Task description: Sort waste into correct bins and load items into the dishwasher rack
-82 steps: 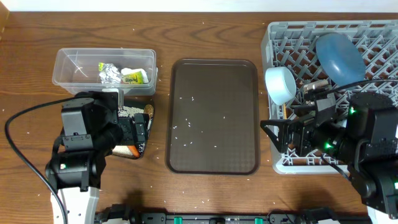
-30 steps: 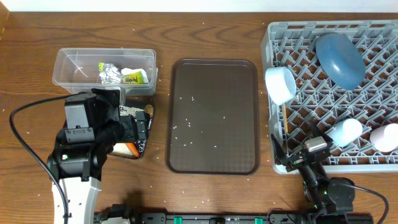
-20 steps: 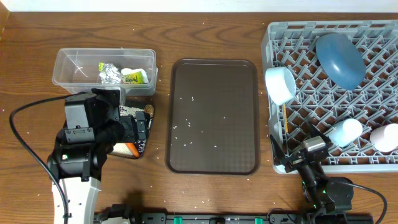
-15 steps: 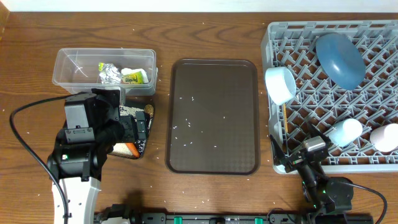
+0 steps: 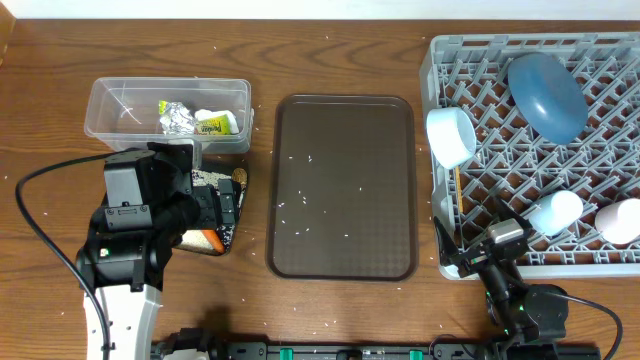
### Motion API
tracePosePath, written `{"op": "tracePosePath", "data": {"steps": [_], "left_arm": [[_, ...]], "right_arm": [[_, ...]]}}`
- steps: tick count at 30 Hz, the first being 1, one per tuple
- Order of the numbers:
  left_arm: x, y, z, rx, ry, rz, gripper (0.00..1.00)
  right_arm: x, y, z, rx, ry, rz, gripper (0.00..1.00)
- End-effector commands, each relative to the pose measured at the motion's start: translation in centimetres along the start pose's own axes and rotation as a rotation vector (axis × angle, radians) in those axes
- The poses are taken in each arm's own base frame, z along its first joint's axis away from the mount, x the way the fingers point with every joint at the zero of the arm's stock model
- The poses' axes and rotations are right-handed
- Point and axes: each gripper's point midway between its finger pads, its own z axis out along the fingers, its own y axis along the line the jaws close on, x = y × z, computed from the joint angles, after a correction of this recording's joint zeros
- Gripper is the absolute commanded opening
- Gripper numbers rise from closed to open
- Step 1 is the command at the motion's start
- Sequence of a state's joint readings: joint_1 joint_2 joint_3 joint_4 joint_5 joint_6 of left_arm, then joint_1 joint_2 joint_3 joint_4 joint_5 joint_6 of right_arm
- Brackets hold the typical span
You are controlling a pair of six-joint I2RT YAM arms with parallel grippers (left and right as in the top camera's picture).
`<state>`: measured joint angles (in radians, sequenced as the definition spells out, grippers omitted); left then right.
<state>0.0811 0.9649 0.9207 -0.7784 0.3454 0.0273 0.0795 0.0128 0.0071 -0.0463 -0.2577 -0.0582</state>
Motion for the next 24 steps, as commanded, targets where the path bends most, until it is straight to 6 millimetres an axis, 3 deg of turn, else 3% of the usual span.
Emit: {"op": "tracePosePath", "data": {"steps": [1, 7, 14, 24], "left_arm": [[-0.1, -0.6, -0.9, 0.013, -0.036, 0.029, 0.98], [0.9, -1.7, -2.9, -0.004, -0.123, 0.106, 0.98], [0.1, -4.2, -5.4, 0.012, -0.406, 0.304, 0.98], [3.7, -3.6, -4.3, 0.043, -0.626, 0.34, 0.98]], "right_arm": [[0.0, -0.1, 0.0, 0.001, -0.001, 0.013, 0.99], [0.0, -0.1, 0.0, 0.001, -0.001, 0.013, 0.99], [0.0, -0.1, 0.0, 0.001, -0.001, 0.013, 0.99], [0.0, -0.1, 0.0, 0.001, -0.001, 0.013, 0.99]]}}
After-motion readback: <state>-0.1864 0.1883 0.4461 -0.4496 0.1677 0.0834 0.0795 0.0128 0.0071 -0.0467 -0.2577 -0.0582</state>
